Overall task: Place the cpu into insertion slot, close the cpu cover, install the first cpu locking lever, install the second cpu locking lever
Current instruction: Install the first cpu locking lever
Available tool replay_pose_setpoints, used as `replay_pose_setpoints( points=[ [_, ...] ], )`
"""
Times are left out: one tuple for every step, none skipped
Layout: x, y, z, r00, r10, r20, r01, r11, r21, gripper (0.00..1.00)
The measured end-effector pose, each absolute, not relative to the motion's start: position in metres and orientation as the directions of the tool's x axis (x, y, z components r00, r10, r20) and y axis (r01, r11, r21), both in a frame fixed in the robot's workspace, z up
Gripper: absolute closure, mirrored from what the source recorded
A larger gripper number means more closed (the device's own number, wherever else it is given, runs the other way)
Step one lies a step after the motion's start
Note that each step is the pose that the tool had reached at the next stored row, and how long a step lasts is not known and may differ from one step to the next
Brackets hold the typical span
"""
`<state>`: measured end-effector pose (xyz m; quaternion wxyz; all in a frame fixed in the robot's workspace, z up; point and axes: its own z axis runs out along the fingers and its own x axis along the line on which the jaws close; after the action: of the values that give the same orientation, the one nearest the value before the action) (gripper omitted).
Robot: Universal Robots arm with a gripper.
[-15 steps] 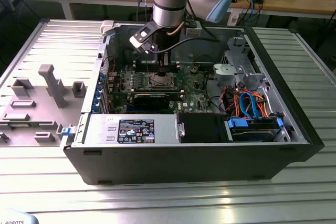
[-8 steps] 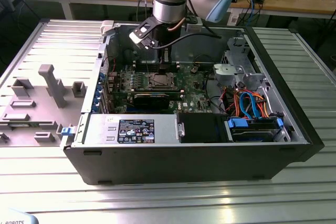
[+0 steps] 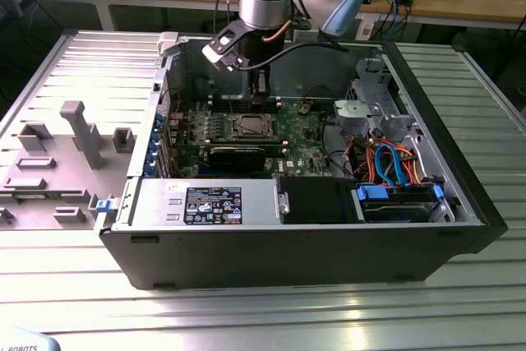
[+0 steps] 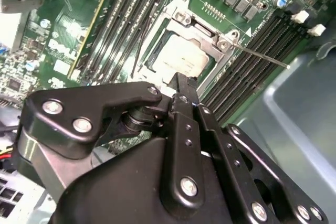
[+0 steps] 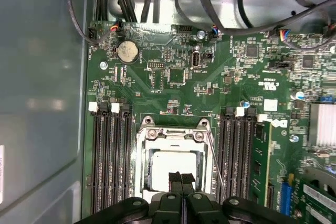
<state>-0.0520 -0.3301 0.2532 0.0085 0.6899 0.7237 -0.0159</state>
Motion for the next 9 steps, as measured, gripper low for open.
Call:
replay_pose_setpoints(
  points=[
    [-0.0521, -0.3301, 0.2585, -0.048, 0.998, -0.036, 0.999, 0.047, -0.011, 0.89],
    [-0.0520, -0.3301, 0.2636, -0.048, 0.998, -0.038, 0.999, 0.047, -0.010, 0.89],
    [-0.0521, -0.3301, 0.2651, -0.048, 0.998, -0.039, 0.999, 0.047, -0.010, 0.89],
    [-0.0521, -0.3301, 0.2654, -0.048, 0.998, -0.040, 0.999, 0.047, -0.009, 0.89],
    [-0.0521, -0.3301, 0.2654, -0.048, 0.998, -0.041, 0.999, 0.047, -0.009, 0.89],
    [-0.0521, -0.3301, 0.2655, -0.048, 0.998, -0.041, 0.999, 0.047, -0.009, 0.89],
    [-0.0521, -0.3301, 0.2655, -0.048, 0.998, -0.041, 0.999, 0.047, -0.009, 0.89],
    [-0.0521, -0.3301, 0.2655, -0.048, 0.998, -0.041, 0.999, 0.047, -0.009, 0.89],
    [-0.0521, -0.3301, 0.2655, -0.048, 0.998, -0.041, 0.999, 0.047, -0.009, 0.89]
  ],
)
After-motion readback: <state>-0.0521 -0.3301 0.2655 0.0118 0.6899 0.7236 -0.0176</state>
